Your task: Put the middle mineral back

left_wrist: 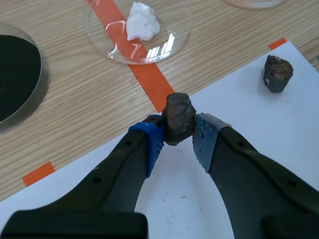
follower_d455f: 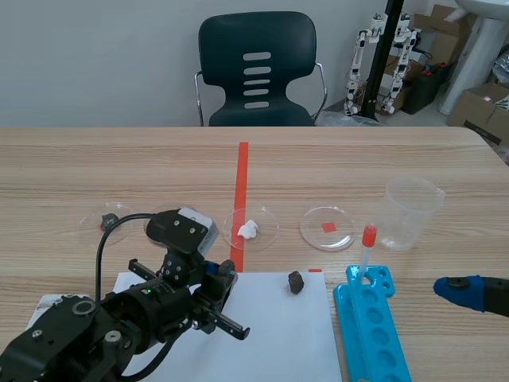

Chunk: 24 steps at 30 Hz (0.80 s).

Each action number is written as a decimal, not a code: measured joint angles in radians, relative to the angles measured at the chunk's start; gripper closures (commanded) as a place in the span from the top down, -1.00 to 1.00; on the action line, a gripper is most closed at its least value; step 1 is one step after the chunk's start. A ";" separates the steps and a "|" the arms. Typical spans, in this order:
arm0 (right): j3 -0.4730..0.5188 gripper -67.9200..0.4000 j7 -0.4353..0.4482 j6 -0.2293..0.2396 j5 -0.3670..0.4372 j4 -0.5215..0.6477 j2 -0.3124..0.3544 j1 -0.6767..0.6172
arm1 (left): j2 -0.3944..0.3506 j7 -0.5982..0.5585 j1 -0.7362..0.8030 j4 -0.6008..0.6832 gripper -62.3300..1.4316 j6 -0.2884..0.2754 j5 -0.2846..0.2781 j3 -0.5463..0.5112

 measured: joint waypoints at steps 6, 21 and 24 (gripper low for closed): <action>0.000 0.74 0.000 0.000 0.000 0.000 0.000 0.000 | 0.000 0.014 0.000 -0.007 -0.59 0.000 0.017 0.000; 0.000 0.74 0.000 0.000 0.000 0.000 0.000 0.000 | 0.000 0.028 -0.029 -0.043 -0.49 0.000 0.021 0.000; 0.000 0.74 0.000 0.000 0.000 0.000 0.000 0.000 | 0.000 0.028 -0.031 -0.043 0.00 0.000 0.021 0.000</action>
